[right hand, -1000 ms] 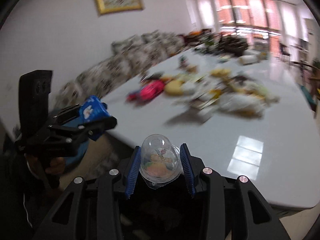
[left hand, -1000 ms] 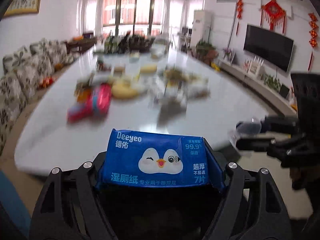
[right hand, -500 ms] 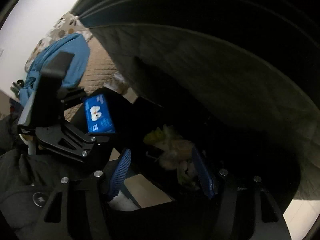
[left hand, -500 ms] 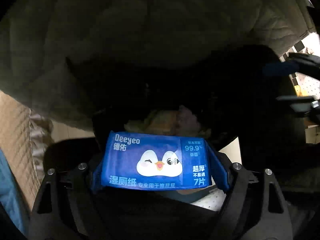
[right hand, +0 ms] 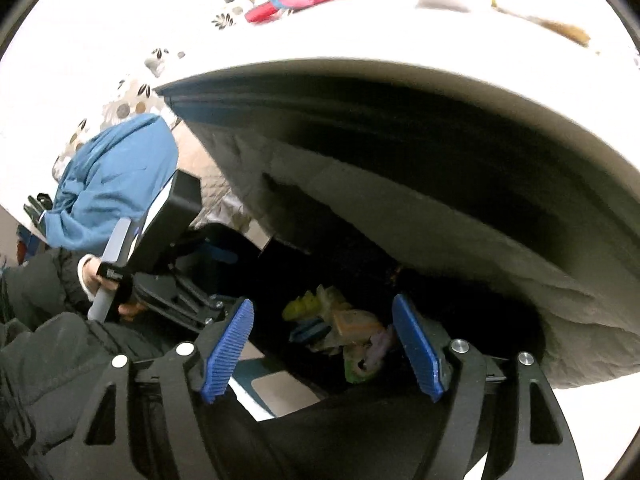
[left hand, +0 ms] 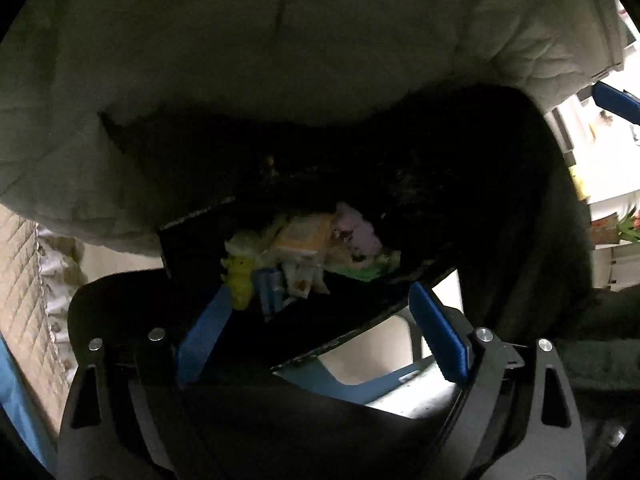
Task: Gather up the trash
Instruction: 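Lower both held items into the dark quilted bag and open both grippers, then grasp the white tissue with the right gripper while the left grasps the chocolate wrapper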
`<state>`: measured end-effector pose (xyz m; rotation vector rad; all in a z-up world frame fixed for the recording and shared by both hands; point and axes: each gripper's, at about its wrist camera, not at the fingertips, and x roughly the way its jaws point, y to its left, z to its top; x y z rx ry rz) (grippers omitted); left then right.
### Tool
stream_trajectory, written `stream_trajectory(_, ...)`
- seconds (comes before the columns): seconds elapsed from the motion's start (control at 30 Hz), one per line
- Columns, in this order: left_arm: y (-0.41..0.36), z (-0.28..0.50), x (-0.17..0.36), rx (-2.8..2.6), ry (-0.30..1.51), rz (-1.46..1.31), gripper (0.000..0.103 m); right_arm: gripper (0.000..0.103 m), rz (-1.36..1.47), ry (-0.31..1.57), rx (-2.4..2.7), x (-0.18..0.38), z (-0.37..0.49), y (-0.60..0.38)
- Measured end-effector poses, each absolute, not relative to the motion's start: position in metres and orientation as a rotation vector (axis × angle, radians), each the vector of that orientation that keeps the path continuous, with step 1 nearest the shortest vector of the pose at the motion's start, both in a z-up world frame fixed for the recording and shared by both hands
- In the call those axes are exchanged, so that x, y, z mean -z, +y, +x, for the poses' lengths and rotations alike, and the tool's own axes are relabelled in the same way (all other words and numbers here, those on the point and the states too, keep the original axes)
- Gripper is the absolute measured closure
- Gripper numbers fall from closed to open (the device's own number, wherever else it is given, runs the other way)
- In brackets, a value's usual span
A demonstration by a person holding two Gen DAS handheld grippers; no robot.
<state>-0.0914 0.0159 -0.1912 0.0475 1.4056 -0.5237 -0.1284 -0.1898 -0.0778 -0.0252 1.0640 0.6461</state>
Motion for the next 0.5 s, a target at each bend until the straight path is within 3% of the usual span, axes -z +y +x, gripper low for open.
stream_trajectory(0.13,0.028,-0.100,0.134,0.547,1.271,-0.002,0.015,0.031,0.016,0.882,-0.655,0.007,-0.128,-0.213)
stream_trajectory(0.23,0.033,-0.105,0.069,0.574,1.093,-0.017,0.014,0.017,-0.013,0.747,-0.557,-0.037,-0.100,-0.237)
stream_trajectory(0.27,0.033,-0.104,0.055,0.566,1.051,-0.013,0.012,0.017,-0.029,0.717,-0.498,-0.046,-0.083,-0.246)
stream_trajectory(0.5,0.022,-0.088,-0.011,0.537,0.843,-0.076,0.012,0.016,-0.240,0.770,-0.274,-0.035,0.045,-0.269)
